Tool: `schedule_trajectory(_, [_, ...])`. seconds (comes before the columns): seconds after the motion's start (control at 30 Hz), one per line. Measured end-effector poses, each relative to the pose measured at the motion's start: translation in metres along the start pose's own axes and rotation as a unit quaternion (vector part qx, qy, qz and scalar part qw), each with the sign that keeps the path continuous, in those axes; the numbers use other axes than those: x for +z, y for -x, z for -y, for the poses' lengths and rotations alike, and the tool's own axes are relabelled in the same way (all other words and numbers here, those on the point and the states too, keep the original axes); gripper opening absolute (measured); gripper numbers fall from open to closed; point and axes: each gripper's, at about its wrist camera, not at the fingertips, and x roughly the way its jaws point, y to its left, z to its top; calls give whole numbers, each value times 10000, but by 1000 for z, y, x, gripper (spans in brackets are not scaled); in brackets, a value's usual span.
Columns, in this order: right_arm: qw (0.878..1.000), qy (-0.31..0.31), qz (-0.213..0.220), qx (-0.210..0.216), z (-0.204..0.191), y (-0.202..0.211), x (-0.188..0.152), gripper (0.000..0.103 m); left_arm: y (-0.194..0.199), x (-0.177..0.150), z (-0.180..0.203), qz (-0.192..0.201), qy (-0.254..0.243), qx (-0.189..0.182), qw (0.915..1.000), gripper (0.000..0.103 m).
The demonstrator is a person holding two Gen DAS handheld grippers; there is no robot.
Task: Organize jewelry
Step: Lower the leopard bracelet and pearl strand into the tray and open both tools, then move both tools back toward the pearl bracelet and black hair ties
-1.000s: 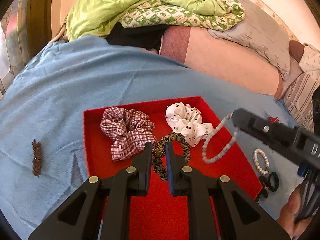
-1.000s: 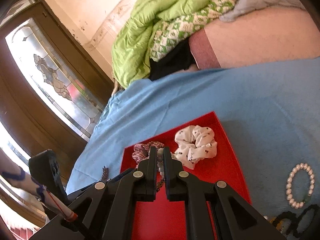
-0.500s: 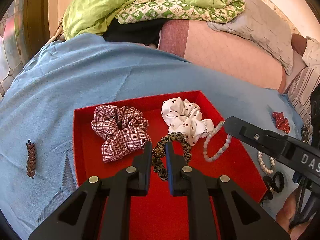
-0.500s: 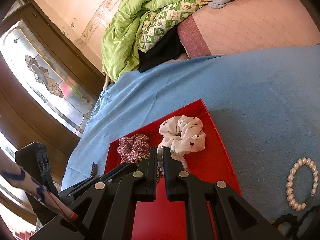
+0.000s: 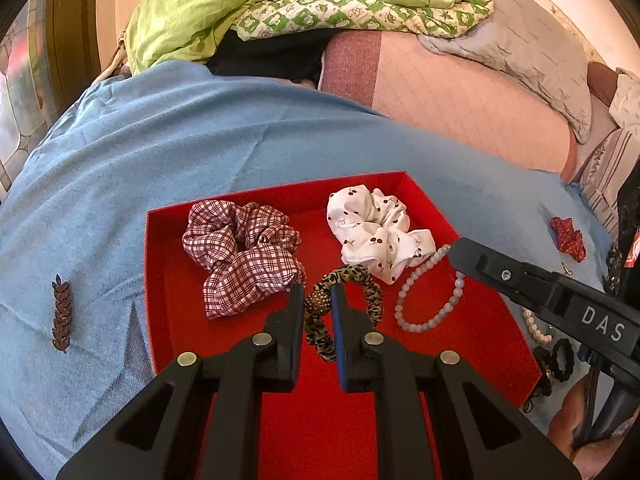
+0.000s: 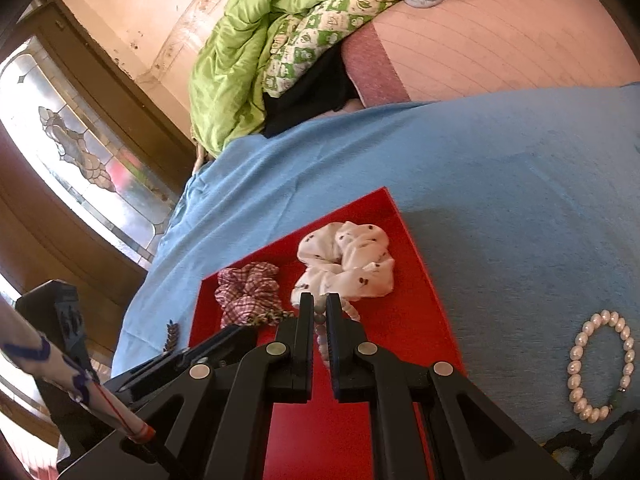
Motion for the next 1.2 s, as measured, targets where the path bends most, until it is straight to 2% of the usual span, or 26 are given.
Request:
schedule_trajectory(0.37, [9986, 5, -117, -513, 12, -5, -2, 7, -7, -2, -3, -143, -6, 142, 9998, 13])
schedule_trajectory(0.8, [9983, -22, -163, -567, 15, -8, -3, 8, -9, -3, -5, -215, 11, 177, 9996, 13])
schedule_trajectory(0.83, [9982, -24, -166, -567, 15, -9, -4, 8, -9, -3, -5, -215, 10, 183, 9996, 15])
schedule_trajectory(0.97, [9983, -24, -162, -568, 14, -8, -4, 7, -5, -3, -6, -135, 36, 208, 9997, 31])
schedule_trajectory(1.2, [9983, -39, -165, -564, 14, -7, -5, 7, -2, -2, -4, -72, 19, 161, 9998, 31])
